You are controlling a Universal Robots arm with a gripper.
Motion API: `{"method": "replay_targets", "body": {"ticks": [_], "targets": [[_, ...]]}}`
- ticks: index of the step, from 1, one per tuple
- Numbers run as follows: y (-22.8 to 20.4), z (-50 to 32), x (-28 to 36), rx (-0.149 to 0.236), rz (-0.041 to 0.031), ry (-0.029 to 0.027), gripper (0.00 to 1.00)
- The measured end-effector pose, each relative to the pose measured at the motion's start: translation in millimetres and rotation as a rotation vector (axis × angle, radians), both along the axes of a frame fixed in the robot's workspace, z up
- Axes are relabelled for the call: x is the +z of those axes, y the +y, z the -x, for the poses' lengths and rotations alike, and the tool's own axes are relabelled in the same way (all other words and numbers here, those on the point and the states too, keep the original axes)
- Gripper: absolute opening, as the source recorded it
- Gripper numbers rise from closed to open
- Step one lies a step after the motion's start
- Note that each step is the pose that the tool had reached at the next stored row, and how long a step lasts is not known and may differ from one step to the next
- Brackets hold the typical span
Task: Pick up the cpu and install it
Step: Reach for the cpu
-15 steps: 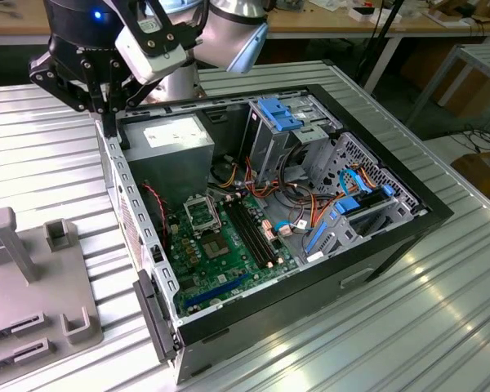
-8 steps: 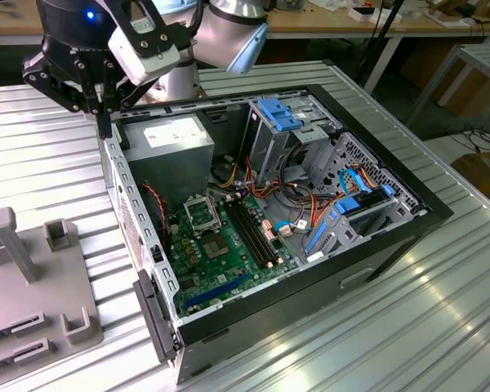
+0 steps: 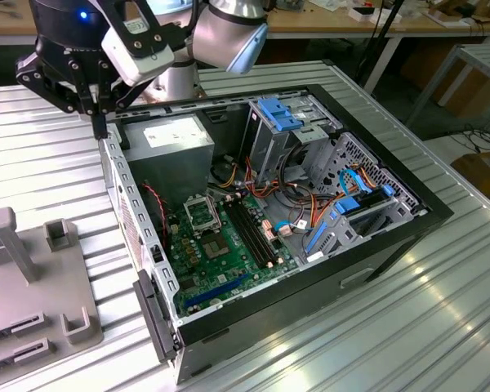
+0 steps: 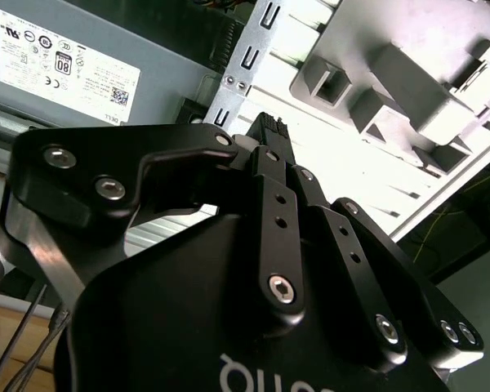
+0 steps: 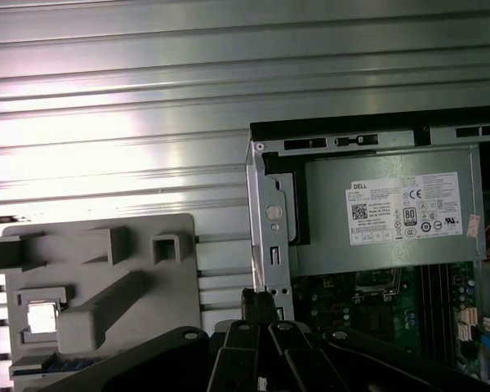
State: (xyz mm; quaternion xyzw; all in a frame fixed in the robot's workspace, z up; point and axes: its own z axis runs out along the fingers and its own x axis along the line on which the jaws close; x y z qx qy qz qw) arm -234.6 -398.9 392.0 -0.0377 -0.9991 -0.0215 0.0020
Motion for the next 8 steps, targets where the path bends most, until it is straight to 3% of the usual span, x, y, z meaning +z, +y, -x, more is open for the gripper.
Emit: {"method": "replay_targets", "body": {"ticks": [8], "targets": [[0.0, 4.8, -0.1, 0.0, 0.0, 0.0018, 0.11]]}}
